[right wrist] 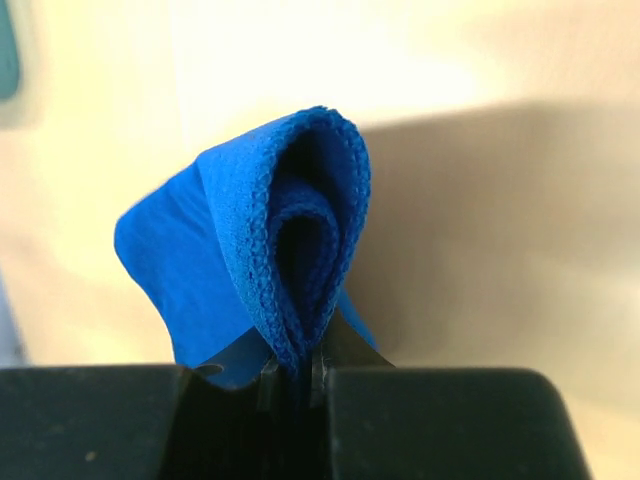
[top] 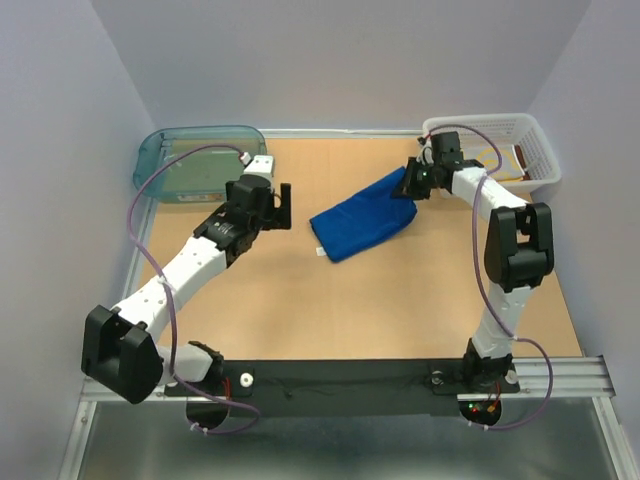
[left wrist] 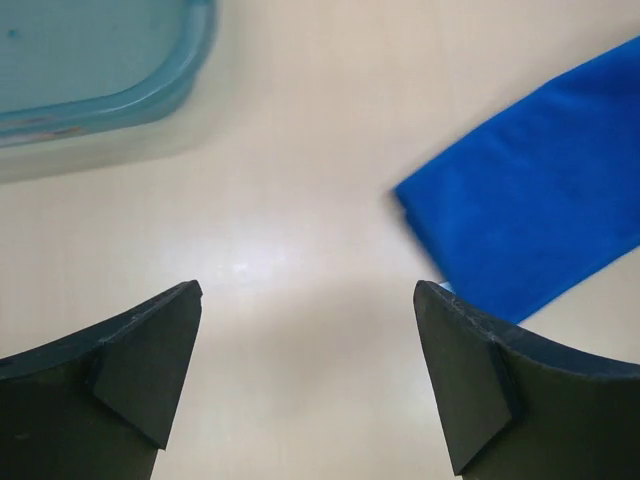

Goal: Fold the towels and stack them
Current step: Neatly place the folded towel into the bin

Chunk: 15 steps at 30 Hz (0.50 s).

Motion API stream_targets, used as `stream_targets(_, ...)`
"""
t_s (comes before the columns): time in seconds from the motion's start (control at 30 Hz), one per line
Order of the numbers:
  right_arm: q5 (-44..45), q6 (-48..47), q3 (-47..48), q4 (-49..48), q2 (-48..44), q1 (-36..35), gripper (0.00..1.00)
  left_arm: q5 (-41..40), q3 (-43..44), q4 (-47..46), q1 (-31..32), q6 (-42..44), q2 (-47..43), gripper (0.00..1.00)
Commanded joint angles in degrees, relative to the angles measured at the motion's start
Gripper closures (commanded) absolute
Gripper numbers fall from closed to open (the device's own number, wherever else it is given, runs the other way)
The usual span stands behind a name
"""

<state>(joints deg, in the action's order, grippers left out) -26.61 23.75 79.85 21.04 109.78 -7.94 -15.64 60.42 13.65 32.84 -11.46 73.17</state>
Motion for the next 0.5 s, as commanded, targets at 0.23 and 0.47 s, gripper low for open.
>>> stream_targets(0.23,10.87,-20.4,38.6,28.52,13.69,5.74,0.99,3.33,-6.37,-3.8,-9.11,3.29,3.82,0.02)
stream_targets(0.47,16.23,-29.97,49.69,31.7,17.66,9.42,1.0,1.49,-6.9,-4.33,-10.25,3.47,6.9,0.02)
